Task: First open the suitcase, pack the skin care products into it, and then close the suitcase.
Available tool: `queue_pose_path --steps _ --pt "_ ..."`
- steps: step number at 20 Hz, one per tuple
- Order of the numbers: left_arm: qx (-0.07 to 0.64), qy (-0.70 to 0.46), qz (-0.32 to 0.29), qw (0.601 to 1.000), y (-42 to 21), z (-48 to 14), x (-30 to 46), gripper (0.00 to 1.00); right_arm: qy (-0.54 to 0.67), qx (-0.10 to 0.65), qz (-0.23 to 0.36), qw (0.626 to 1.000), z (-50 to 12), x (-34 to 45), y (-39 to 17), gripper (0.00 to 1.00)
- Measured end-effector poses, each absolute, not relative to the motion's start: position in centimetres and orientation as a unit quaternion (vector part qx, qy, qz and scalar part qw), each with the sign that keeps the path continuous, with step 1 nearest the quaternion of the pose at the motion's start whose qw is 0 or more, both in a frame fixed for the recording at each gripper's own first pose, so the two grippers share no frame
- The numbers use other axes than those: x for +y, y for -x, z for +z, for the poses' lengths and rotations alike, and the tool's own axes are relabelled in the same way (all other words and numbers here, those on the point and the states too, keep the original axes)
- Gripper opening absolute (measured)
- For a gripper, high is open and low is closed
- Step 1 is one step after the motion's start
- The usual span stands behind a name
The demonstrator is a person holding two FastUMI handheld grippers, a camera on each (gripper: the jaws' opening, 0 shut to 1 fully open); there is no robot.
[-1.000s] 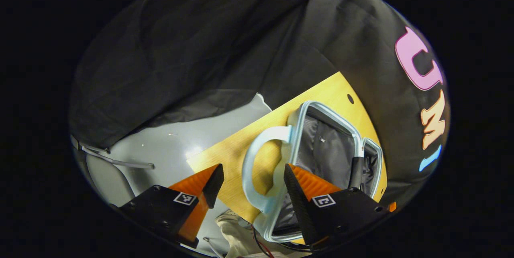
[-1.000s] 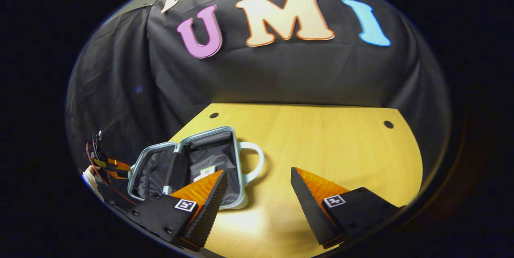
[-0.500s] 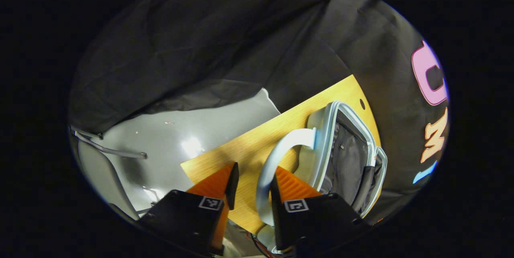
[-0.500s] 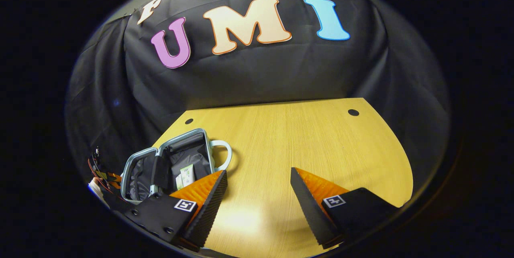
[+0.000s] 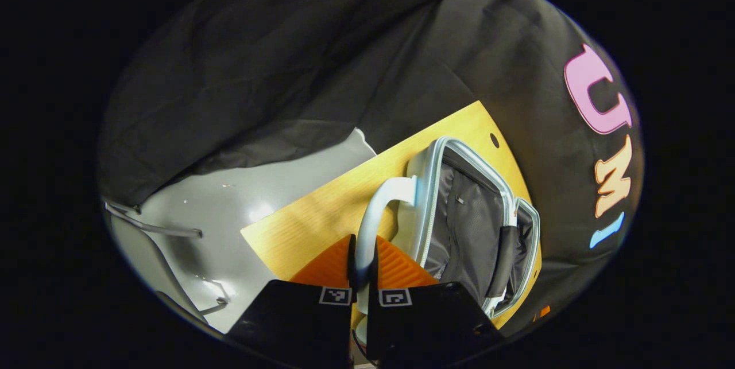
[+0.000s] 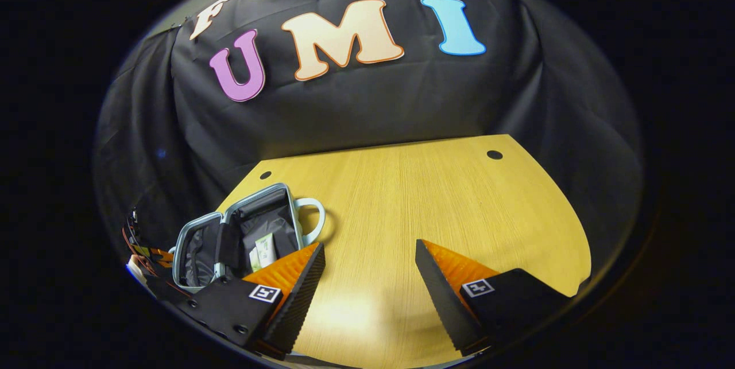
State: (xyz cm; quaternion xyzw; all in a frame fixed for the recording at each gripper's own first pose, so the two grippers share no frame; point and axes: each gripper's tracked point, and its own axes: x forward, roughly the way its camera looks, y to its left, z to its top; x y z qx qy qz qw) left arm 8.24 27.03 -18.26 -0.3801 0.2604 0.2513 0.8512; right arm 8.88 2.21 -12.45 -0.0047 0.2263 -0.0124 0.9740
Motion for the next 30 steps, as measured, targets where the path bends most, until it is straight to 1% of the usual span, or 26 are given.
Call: queue_pose_path --steps 1,2,3,4,9,13,17,18,19,20,21,22,23,24,27,30 --pt "0.255 0.38 0.248 0.854 -8.2 -17.4 26.6 0.03 0.0 0.224 -0.014 0.975 -12.4 1.9 -8.8 0.98" --pt "0.247 0.381 0.241 0.858 -8.4 -16.3 26.0 0.01 -0.004 0.221 -0.015 0.975 -12.2 1.8 -8.7 0.98" --pt "0.24 0.38 0.236 0.862 -8.3 -15.0 25.6 0.04 -0.01 0.22 -0.017 0.975 -12.2 1.6 -8.7 0.98" --pt "0.236 0.376 0.23 0.866 -8.2 -13.9 25.1 0.0 -0.017 0.22 -0.017 0.975 -12.2 1.5 -8.6 0.98" --pt "0.205 0.336 0.197 0.898 -8.5 -7.3 22.0 0.0 -0.023 0.207 -0.019 0.978 -12.2 0.9 -8.4 0.98" --pt "0.189 0.295 0.179 0.919 -9.5 -3.0 18.5 0.0 -0.031 0.198 -0.013 0.98 -12.4 0.9 -8.6 0.98" --pt "0.17 0.26 0.142 0.94 -11.5 1.4 13.8 0.0 -0.025 0.2 0.002 0.98 -13.1 1.3 -8.6 0.98" --pt "0.165 0.256 0.129 0.944 -12.1 2.4 12.5 0.0 -0.023 0.2 0.007 0.979 -13.2 1.5 -8.5 0.94" --pt "0.158 0.253 0.113 0.948 -12.8 3.6 11.0 0.0 -0.021 0.201 0.012 0.979 -13.3 1.7 -8.4 0.99" --pt "0.154 0.25 0.098 0.951 -13.7 4.5 9.5 0.0 -0.017 0.202 0.016 0.979 -13.5 2.0 -8.3 0.94" --pt "0.152 0.242 0.082 0.955 -14.5 5.3 8.1 0.0 -0.014 0.203 0.02 0.979 -13.7 2.2 -8.2 0.99" --pt "0.151 0.233 0.071 0.958 -15.4 5.6 6.9 0.0 -0.011 0.203 0.023 0.979 -13.8 2.4 -8.1 0.99" --pt "0.151 0.228 0.063 0.96 -16.3 5.9 5.9 0.0 -0.011 0.203 0.026 0.979 -13.9 2.7 -8.0 0.94" --pt "0.152 0.226 0.055 0.961 -17.2 6.4 4.8 0.0 -0.012 0.203 0.031 0.979 -13.9 3.1 -7.9 0.98" --pt "0.152 0.227 0.02 0.962 -20.0 7.5 1.3 0.0 -0.011 0.2 0.036 0.979 -14.0 3.8 -7.7 0.98" --pt "0.166 0.224 -0.015 0.96 -23.0 7.5 -2.4 0.0 -0.006 0.196 0.034 0.98 -13.8 3.9 -7.4 0.98"
